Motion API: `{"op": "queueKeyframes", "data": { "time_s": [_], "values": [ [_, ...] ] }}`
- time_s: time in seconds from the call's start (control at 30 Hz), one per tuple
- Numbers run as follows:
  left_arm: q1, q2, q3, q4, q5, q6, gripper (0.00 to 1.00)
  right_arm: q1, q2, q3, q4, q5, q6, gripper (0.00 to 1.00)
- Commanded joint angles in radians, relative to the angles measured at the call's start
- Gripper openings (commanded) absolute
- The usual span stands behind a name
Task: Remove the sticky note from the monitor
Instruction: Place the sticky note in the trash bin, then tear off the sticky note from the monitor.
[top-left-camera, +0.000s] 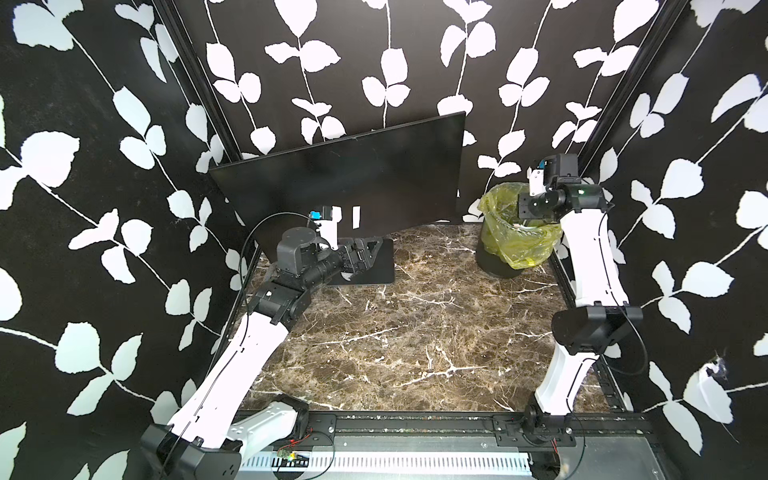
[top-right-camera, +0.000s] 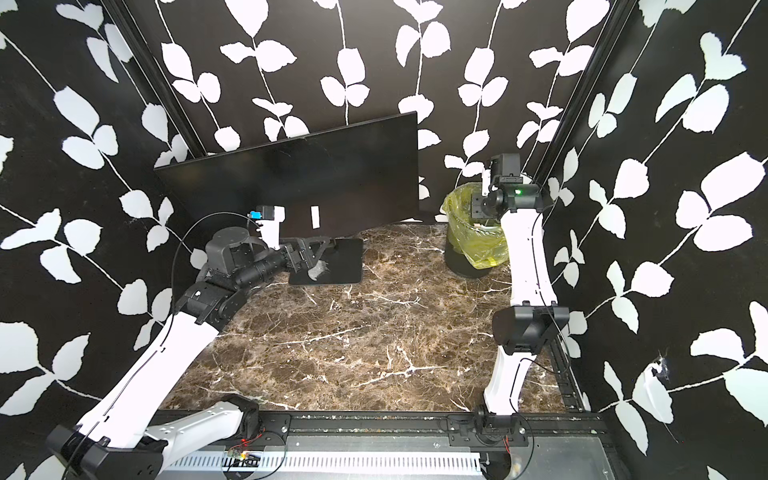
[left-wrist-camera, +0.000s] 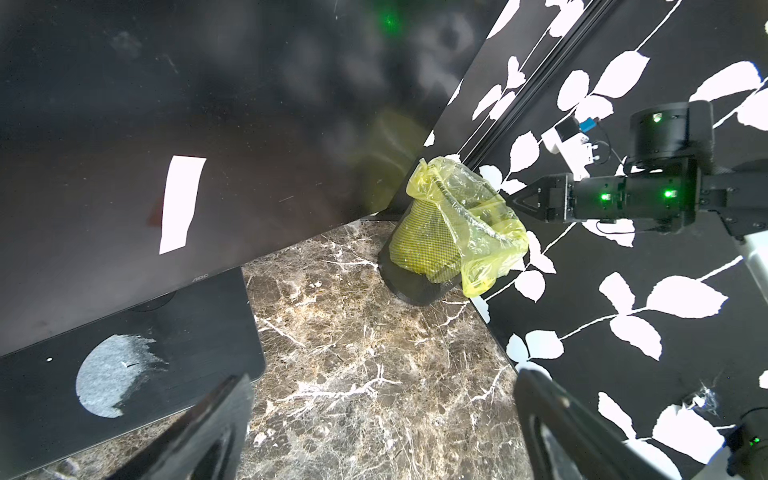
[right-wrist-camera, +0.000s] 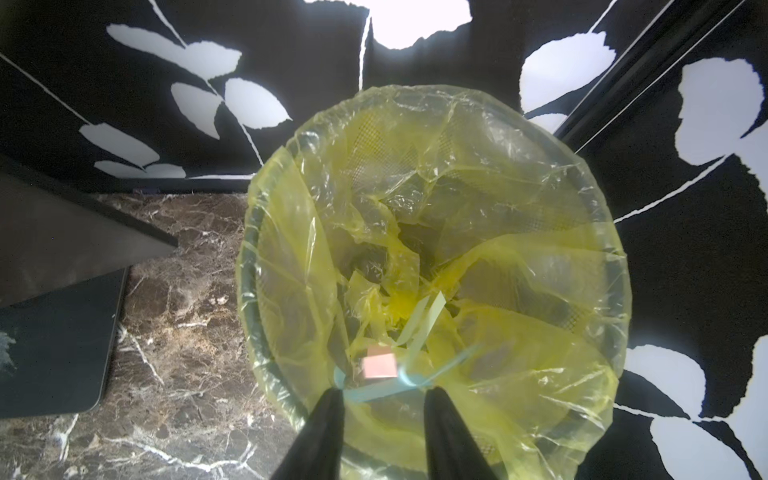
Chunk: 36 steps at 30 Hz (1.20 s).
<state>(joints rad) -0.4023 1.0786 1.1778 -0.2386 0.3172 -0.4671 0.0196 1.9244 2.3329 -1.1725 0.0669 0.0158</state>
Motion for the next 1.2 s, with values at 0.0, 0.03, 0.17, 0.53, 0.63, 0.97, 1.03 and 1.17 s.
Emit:
{"op": "queueKeyframes", "data": {
  "time_s": [0.0,0.03,0.17,0.53,0.63,0.97,1.03,1.17],
  "values": [
    [0.003,-0.013,0.016,-0.020,-0.001,0.028,0.99,-0.001,-0.009,-0.004,0.024,-0.009,-0.011,0.38],
    [0.003,-0.010,0.018,-0.019,0.001,0.029,0.99,-0.001,-0.012,-0.013,0.033,-0.005,-0.013,0.39],
    [0.003,0.005,0.024,-0.017,0.008,0.030,0.99,0.001,-0.038,-0.029,0.073,-0.073,-0.009,0.41],
    [0.005,-0.038,0.000,-0.048,-0.028,0.041,0.99,0.154,-0.276,-0.377,0.458,-0.328,0.263,0.60],
    [0.009,-0.060,-0.002,-0.079,-0.038,0.047,0.99,0.209,-0.342,-0.501,0.601,-0.354,0.391,0.71],
    [0.014,-0.109,-0.022,-0.120,-0.044,0.040,0.99,0.459,-0.404,-0.816,1.027,-0.214,0.737,0.77],
    [0.014,-0.118,-0.032,-0.120,-0.045,0.035,0.99,0.502,-0.385,-0.833,1.067,-0.165,0.758,0.77],
    [0.015,-0.138,-0.059,-0.120,-0.047,0.026,0.99,0.576,-0.332,-0.824,1.134,-0.141,0.799,0.77]
  ]
}}
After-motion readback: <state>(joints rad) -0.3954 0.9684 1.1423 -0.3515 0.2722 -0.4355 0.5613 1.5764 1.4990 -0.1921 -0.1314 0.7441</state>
